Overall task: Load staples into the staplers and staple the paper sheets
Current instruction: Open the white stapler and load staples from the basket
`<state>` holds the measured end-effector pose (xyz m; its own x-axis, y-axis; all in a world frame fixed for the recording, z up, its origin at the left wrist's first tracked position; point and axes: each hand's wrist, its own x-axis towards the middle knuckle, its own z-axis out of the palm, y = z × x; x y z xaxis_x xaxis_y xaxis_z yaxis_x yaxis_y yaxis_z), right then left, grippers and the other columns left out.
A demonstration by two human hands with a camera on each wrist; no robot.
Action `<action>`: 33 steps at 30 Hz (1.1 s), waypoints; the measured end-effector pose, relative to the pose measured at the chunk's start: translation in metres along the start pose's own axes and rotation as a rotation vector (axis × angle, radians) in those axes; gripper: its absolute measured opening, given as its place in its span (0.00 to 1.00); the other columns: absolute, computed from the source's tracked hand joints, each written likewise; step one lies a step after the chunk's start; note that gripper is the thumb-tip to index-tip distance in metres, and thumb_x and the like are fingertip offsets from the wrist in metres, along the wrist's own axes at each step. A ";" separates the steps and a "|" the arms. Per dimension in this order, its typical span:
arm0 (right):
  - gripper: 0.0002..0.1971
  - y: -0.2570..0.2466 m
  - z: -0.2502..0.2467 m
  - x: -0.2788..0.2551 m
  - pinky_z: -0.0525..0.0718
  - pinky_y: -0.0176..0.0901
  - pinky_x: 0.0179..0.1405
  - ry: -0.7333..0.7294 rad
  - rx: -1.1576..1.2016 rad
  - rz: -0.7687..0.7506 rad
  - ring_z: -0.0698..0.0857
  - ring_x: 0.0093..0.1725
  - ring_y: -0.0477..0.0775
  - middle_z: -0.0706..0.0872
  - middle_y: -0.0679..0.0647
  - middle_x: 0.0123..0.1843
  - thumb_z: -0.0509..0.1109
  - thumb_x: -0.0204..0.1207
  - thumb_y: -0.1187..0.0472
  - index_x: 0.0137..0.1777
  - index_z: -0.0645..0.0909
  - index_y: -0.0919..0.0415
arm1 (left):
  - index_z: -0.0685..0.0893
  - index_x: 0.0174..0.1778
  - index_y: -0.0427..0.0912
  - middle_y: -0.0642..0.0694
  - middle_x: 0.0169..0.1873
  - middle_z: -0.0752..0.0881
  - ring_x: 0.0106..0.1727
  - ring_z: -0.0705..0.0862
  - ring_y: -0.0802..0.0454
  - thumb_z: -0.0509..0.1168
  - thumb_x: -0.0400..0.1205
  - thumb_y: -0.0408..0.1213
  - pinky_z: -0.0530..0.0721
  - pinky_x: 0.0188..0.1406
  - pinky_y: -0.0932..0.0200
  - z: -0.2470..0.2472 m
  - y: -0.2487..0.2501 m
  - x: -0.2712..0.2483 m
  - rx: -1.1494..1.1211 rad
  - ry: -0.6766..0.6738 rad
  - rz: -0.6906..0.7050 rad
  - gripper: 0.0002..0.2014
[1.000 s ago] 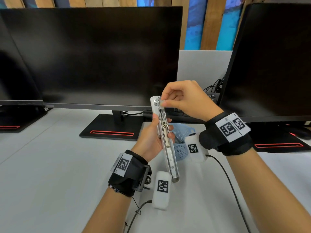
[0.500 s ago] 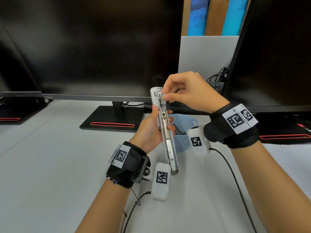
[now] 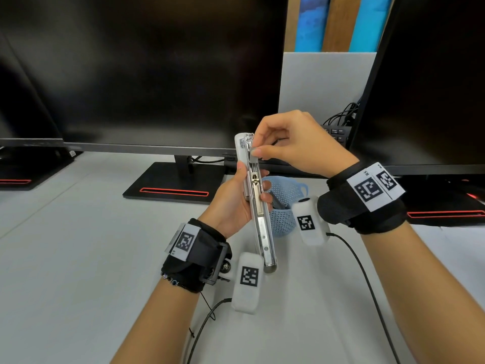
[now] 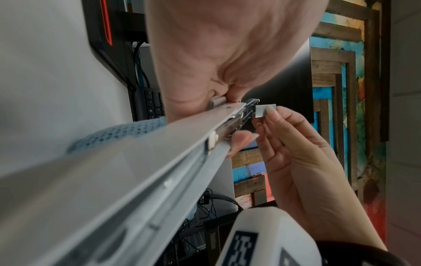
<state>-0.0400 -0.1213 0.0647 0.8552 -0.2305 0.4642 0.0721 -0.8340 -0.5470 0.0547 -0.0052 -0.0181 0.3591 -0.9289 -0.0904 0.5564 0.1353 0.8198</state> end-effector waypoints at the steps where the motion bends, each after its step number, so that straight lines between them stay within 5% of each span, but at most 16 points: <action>1: 0.03 0.000 0.000 0.000 0.89 0.40 0.50 0.001 -0.002 -0.003 0.90 0.43 0.43 0.91 0.49 0.42 0.77 0.73 0.65 0.45 0.86 0.60 | 0.76 0.59 0.38 0.45 0.35 0.78 0.27 0.76 0.54 0.46 0.87 0.57 0.79 0.35 0.57 0.000 0.000 0.000 0.001 0.000 0.000 0.26; 10: 0.03 0.004 0.005 0.002 0.79 0.23 0.40 0.060 -0.113 -0.053 0.87 0.42 0.44 0.86 0.47 0.44 0.79 0.71 0.63 0.43 0.88 0.59 | 0.76 0.58 0.38 0.45 0.36 0.79 0.29 0.76 0.53 0.47 0.87 0.57 0.78 0.39 0.56 -0.003 -0.001 0.003 0.003 -0.010 -0.003 0.25; 22: 0.09 0.008 0.011 0.007 0.82 0.23 0.42 0.254 -0.178 -0.066 0.86 0.38 0.45 0.87 0.49 0.45 0.77 0.73 0.58 0.51 0.85 0.58 | 0.78 0.56 0.39 0.45 0.35 0.79 0.28 0.77 0.54 0.47 0.87 0.57 0.78 0.39 0.55 -0.005 -0.003 0.005 -0.074 -0.005 0.021 0.25; 27: 0.14 -0.002 -0.002 -0.003 0.89 0.37 0.31 0.025 -0.132 0.098 0.90 0.33 0.49 0.89 0.51 0.36 0.74 0.75 0.47 0.45 0.84 0.59 | 0.75 0.61 0.38 0.45 0.37 0.77 0.29 0.76 0.55 0.46 0.87 0.57 0.82 0.39 0.55 -0.009 -0.003 0.010 -0.269 0.075 0.202 0.26; 33: 0.21 -0.014 -0.002 -0.008 0.89 0.37 0.36 -0.272 -0.222 0.203 0.90 0.31 0.43 0.92 0.52 0.33 0.78 0.65 0.38 0.42 0.86 0.58 | 0.74 0.51 0.44 0.50 0.31 0.76 0.27 0.75 0.56 0.43 0.89 0.54 0.82 0.37 0.59 -0.018 0.008 0.011 -0.543 0.089 0.426 0.20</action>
<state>-0.0491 -0.1088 0.0703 0.9474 -0.2854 0.1450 -0.1990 -0.8799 -0.4315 0.0769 -0.0076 -0.0227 0.6766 -0.7280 0.1109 0.6410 0.6564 0.3978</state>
